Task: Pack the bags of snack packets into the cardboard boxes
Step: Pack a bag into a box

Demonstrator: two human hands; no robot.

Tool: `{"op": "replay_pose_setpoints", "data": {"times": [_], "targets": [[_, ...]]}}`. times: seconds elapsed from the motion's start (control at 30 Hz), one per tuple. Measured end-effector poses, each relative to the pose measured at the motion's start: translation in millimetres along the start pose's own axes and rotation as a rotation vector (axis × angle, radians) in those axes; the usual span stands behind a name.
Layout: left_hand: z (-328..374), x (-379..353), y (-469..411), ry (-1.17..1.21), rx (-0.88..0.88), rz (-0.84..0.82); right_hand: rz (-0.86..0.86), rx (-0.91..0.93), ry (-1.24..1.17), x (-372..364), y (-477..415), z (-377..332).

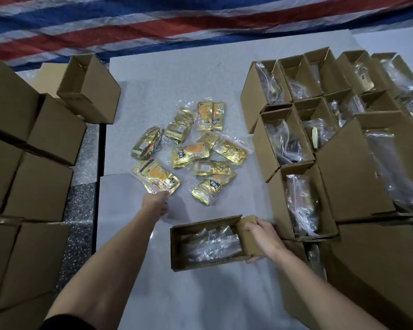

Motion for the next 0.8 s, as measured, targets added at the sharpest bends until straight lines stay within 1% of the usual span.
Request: {"op": "replay_pose_setpoints", "data": {"times": [0.17,0.27,0.4,0.53,0.7,0.8], "targets": [[6.5,-11.5,-5.8,0.156,0.087,0.007,0.002,-0.006,-0.004,-1.3,-4.3,-0.3],[7.7,-12.6,-4.5,0.21,0.088,-0.015,0.013,-0.02,0.004,-0.6,-6.5,4.8],[10.8,-5.3,-1.7,0.215,0.001,-0.044,0.006,-0.019,-0.008,-1.1,-4.9,6.7],[9.2,7.1,5.1,0.269,-0.047,0.022,0.013,-0.024,-0.014,-0.4,-3.3,7.7],[8.2,20.4,18.0,0.147,-0.274,0.044,0.031,-0.02,-0.005,-1.0,-3.0,9.2],[15.2,29.4,26.8,0.147,-0.348,0.032,0.034,0.006,0.013,-1.4,1.4,7.8]]}}
Point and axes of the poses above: each hand's wrist, its own y-axis away from the middle knuckle, its own x-axis out of the back of the hand, z = x × y, the point moved 4 cm from there along -y, towards the middle knuckle, and after that the axes turned 14 degrees about z, right-handed, at the moved point
